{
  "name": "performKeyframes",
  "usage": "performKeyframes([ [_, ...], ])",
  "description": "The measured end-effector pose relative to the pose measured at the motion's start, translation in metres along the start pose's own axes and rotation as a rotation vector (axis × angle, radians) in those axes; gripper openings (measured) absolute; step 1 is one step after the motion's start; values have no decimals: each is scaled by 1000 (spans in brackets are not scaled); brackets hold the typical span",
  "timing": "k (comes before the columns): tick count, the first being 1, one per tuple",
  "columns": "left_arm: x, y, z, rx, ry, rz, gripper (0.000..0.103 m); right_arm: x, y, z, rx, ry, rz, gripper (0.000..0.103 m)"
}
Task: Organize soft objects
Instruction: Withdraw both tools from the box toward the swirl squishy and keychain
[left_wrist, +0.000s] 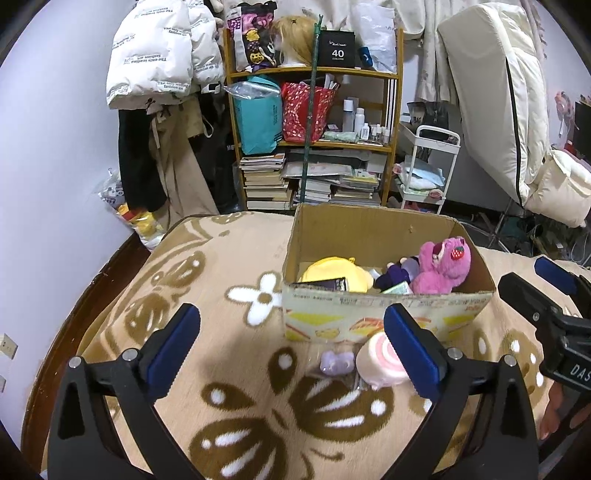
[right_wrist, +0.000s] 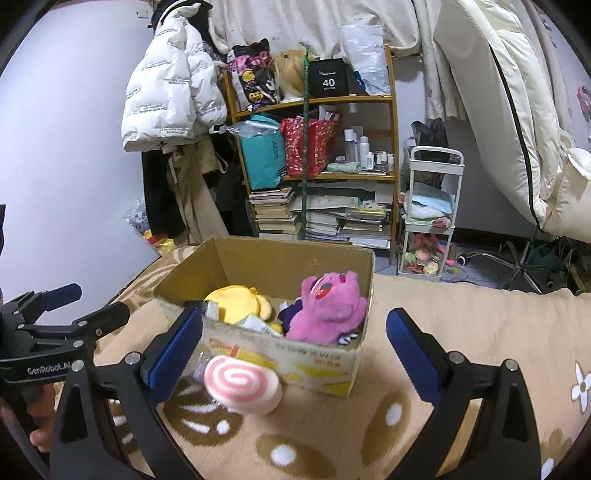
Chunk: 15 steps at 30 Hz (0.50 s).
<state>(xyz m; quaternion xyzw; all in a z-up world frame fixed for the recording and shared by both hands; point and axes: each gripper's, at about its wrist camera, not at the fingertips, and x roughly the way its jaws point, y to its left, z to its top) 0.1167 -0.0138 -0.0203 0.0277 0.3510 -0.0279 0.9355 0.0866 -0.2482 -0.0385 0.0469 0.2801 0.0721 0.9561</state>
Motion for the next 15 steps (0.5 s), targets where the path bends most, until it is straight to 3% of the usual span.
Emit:
performKeyframes([
  [15, -24, 18, -21, -35, 48, 11, 99, -29, 32, -18, -102, -7, -14, 103],
])
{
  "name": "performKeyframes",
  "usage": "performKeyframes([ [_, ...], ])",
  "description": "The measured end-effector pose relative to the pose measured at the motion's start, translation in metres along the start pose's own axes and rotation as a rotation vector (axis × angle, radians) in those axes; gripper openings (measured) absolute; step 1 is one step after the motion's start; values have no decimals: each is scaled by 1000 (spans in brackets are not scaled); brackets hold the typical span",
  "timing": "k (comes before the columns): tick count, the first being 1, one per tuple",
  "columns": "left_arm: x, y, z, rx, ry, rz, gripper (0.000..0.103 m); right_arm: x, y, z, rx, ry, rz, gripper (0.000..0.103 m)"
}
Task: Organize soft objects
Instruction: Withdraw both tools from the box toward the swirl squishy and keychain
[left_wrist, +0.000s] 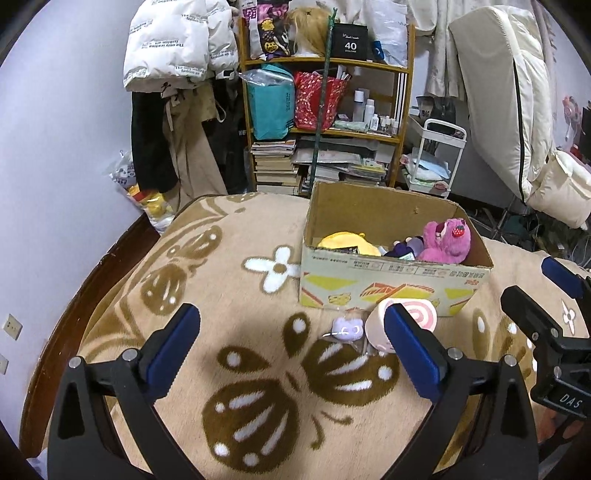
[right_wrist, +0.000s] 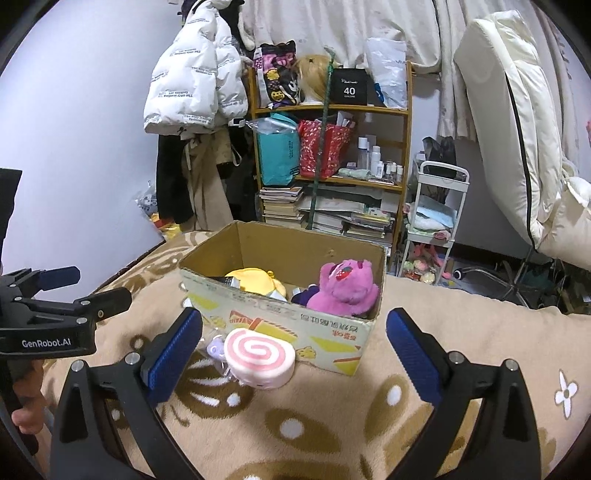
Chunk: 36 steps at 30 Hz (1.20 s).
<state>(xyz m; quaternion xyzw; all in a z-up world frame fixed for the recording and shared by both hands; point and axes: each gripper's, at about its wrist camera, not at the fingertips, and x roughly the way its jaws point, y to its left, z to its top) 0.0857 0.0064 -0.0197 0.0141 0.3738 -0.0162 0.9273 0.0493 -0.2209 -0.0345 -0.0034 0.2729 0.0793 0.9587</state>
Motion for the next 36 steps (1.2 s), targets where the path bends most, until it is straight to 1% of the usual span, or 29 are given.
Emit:
performKeyframes([
  [7, 10, 5, -2, -14, 49, -2, 99, 7, 4, -3, -14, 25, 2, 103],
  [14, 24, 7, -1, -25, 85, -24, 99, 22, 5, -9, -20, 58, -1, 103],
  [19, 42, 5, 2, -20, 122, -38, 99, 37, 8, -12, -19, 85, 6, 103],
  [23, 58, 4, 6, 3, 146, -4, 99, 49, 8, -15, -14, 103, 2, 103],
  [28, 77, 8, 10, -2, 176, 4, 99, 62, 9, -15, -10, 114, 7, 103],
  [36, 102, 9, 14, -29, 231, -32, 99, 85, 8, -19, 10, 160, 22, 103],
])
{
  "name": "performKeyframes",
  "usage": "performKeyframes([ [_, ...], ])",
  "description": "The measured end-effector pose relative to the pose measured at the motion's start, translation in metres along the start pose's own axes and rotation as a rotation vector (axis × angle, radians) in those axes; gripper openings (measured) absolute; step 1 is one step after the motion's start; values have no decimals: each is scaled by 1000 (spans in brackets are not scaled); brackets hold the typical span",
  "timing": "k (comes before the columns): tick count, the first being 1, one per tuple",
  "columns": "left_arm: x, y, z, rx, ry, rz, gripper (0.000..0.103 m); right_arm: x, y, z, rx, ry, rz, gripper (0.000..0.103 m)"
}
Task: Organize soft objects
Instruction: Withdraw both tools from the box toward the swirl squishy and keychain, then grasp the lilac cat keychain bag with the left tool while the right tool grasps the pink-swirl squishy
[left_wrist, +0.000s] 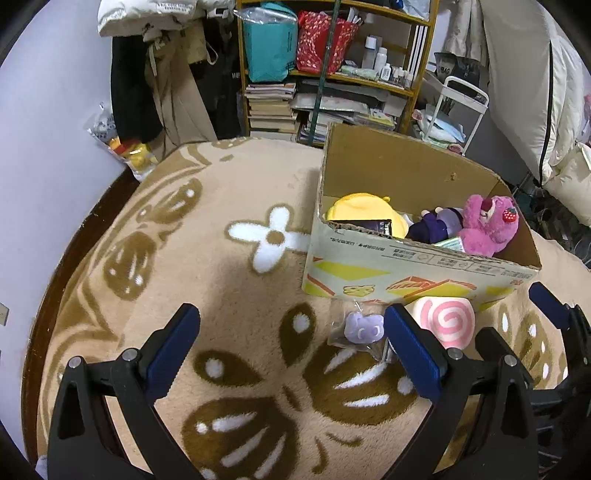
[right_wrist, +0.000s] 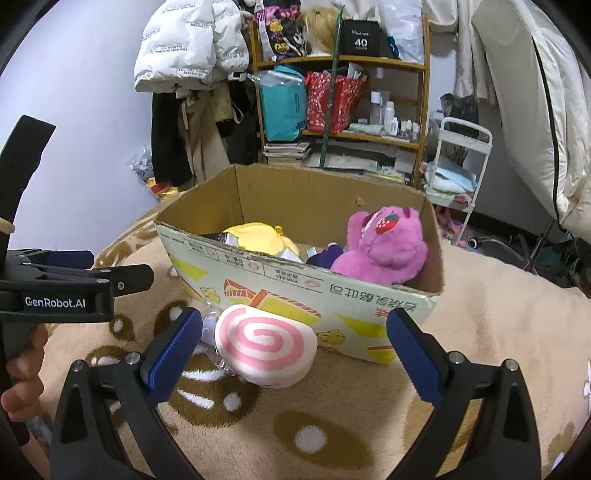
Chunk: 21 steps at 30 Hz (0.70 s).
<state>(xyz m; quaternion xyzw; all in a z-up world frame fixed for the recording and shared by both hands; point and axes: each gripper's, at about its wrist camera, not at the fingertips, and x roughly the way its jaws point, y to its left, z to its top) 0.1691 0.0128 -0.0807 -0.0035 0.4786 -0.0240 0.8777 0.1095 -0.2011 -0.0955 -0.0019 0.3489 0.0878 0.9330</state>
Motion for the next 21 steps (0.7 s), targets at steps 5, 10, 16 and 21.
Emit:
performKeyframes([
  [5, 16, -4, -2, 3, 43, 3, 99, 13, -1, -3, 8, 40, 28, 103],
  [10, 29, -8, -4, 3, 80, -8, 99, 26, 0, -7, 3, 86, 47, 103],
  [16, 46, -11, -8, 5, 136, -34, 99, 42, 3, -14, -3, 153, 55, 103],
  [21, 60, -15, -12, 7, 186, -57, 99, 55, 2, -19, 0, 196, 66, 103],
])
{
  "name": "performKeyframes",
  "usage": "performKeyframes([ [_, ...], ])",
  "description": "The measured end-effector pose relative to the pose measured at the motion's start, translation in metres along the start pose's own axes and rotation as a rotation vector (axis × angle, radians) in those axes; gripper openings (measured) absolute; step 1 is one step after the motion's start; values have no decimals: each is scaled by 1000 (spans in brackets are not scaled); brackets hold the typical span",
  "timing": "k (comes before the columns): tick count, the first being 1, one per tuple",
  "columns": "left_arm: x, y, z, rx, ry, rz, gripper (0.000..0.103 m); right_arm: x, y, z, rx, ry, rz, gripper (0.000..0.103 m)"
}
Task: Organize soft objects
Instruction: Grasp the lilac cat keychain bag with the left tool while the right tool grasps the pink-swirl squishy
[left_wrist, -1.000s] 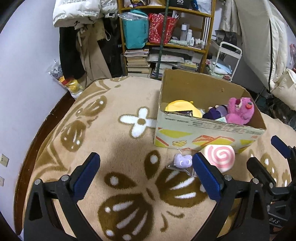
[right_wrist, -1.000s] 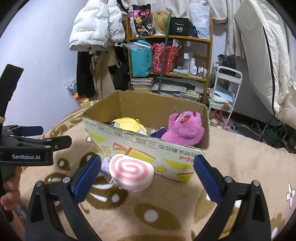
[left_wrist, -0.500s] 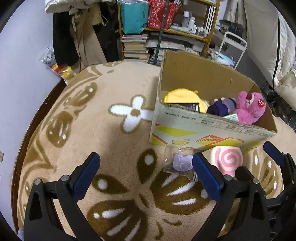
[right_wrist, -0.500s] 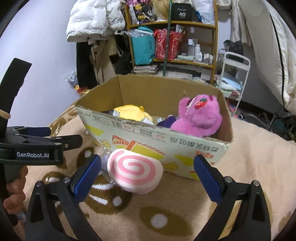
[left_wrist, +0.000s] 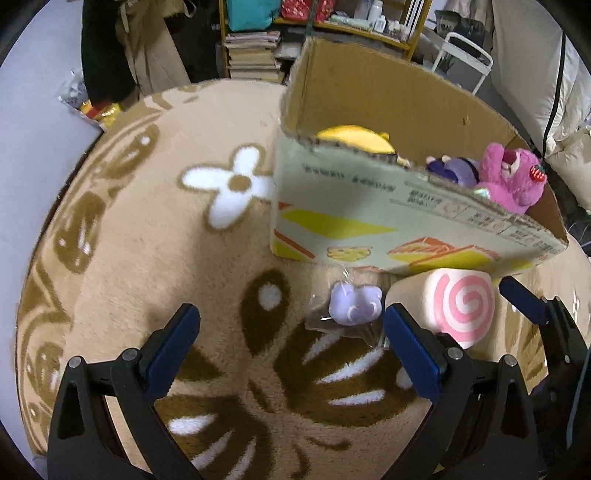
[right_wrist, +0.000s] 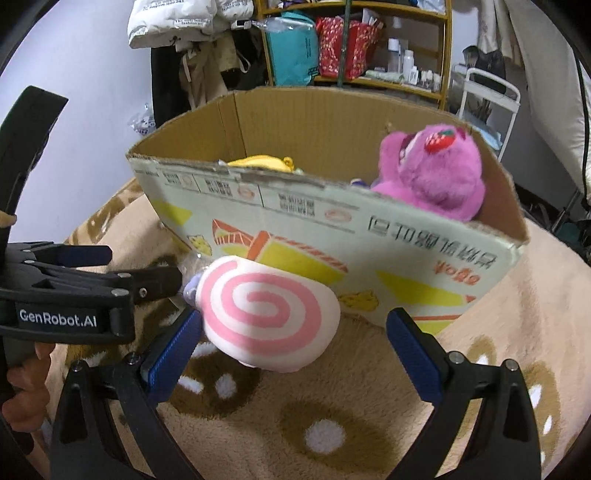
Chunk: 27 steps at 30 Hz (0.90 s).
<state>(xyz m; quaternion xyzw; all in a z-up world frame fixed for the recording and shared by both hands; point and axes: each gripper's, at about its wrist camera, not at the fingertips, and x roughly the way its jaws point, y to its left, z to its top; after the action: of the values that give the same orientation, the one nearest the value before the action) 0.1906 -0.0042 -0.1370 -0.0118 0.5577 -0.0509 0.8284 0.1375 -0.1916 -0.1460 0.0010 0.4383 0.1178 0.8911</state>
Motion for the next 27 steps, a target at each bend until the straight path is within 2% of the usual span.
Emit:
performKeyframes([
  [5, 13, 1, -1, -20, 39, -27, 99, 10, -3, -3, 16, 28, 45, 103],
  [6, 14, 1, 0, -24, 44, -35, 99, 11, -4, -4, 20, 30, 57, 99],
  [7, 15, 1, 0, -24, 47, -40, 99, 11, -5, -5, 23, 29, 69, 95],
  [9, 16, -1, 0, -20, 51, -50, 99, 12, -6, -6, 29, 31, 93, 72],
  [12, 20, -2, -1, -19, 68, -72, 99, 10, -7, -6, 40, 28, 101, 56],
  [15, 25, -4, -2, -17, 84, -98, 99, 9, -9, -7, 49, 36, 105, 48],
  [20, 28, -8, -3, -8, 91, -143, 99, 1, -12, -6, 52, 33, 66, 39],
  [27, 36, -5, 0, -16, 103, -160, 99, -5, -27, -7, 117, 44, 41, 39],
])
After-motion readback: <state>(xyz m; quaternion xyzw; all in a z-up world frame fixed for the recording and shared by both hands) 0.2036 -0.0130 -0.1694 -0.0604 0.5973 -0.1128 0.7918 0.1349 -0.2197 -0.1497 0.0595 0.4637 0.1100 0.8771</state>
